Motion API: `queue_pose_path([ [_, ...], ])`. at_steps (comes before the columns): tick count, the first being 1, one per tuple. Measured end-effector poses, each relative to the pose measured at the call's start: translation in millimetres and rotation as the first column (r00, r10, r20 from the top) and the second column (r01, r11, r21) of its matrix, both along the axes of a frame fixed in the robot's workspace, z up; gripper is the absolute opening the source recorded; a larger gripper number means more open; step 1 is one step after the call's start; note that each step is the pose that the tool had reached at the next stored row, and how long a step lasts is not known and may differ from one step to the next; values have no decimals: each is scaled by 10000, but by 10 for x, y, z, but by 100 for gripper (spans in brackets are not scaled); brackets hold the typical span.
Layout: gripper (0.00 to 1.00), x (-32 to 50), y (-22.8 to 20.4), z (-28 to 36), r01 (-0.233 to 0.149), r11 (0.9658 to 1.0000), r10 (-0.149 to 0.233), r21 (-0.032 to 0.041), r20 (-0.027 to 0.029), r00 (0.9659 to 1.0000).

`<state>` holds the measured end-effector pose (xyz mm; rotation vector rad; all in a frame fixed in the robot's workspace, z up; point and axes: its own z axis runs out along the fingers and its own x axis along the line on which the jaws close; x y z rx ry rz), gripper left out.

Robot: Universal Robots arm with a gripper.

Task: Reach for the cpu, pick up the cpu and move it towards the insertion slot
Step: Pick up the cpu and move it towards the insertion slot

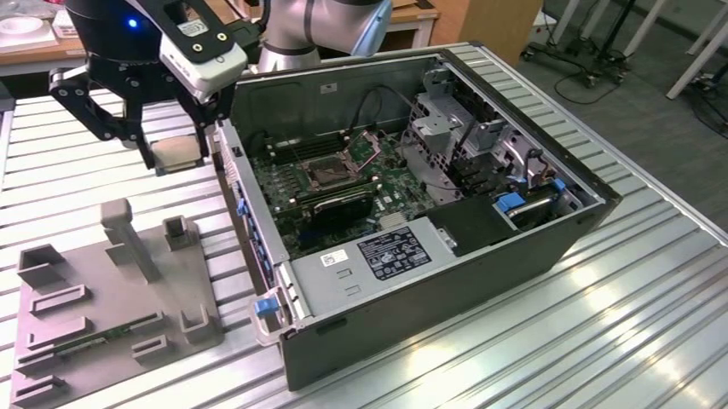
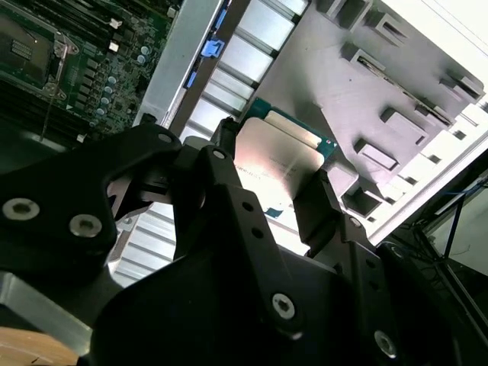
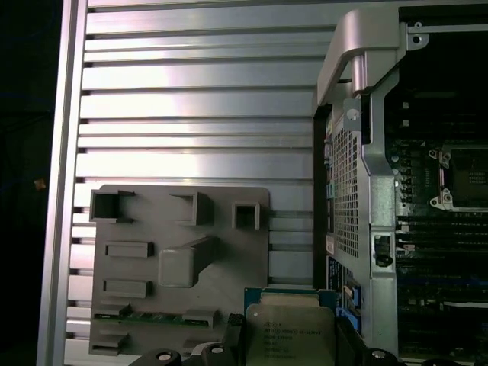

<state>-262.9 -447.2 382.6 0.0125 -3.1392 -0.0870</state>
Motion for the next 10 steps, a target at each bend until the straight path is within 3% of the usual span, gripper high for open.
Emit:
queue_pose_path([
  [10,55,40,0,0,0,10000,0,0,0,10000],
])
